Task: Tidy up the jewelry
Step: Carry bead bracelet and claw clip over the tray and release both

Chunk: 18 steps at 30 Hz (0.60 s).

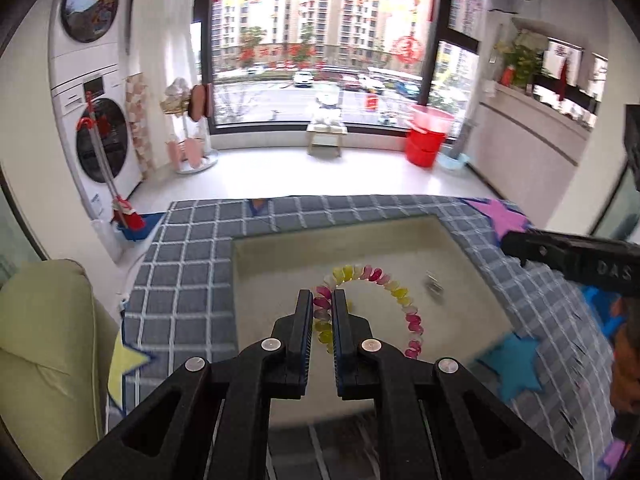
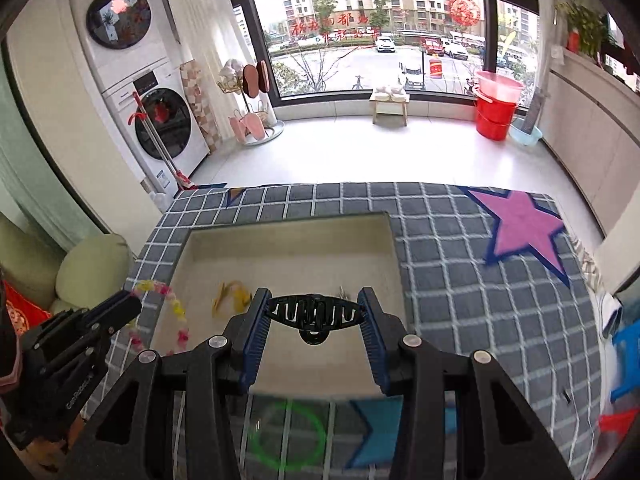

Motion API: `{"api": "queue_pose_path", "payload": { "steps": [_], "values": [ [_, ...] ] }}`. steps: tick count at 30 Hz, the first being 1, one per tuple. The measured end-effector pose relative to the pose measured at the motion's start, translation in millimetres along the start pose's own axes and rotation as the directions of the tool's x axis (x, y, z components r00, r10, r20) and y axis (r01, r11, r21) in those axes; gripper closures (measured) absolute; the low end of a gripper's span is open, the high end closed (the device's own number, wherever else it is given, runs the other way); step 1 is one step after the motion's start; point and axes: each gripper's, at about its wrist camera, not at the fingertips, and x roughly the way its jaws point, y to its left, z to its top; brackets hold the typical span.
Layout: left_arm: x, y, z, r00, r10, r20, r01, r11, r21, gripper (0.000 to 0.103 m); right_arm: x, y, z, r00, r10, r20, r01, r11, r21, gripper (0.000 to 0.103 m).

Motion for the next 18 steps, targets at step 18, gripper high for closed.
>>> {"api": "queue_pose_path", "payload": {
  "steps": [18],
  "values": [
    [115.3,15.3,1.6,0.987,0.107,-0.121,-0.110,0.994,-0.020,0.080,139.5,2.5,0.9,0.991,-0.035,-0.128,0.033,0.999,-0.012,0.055]
  ]
}}
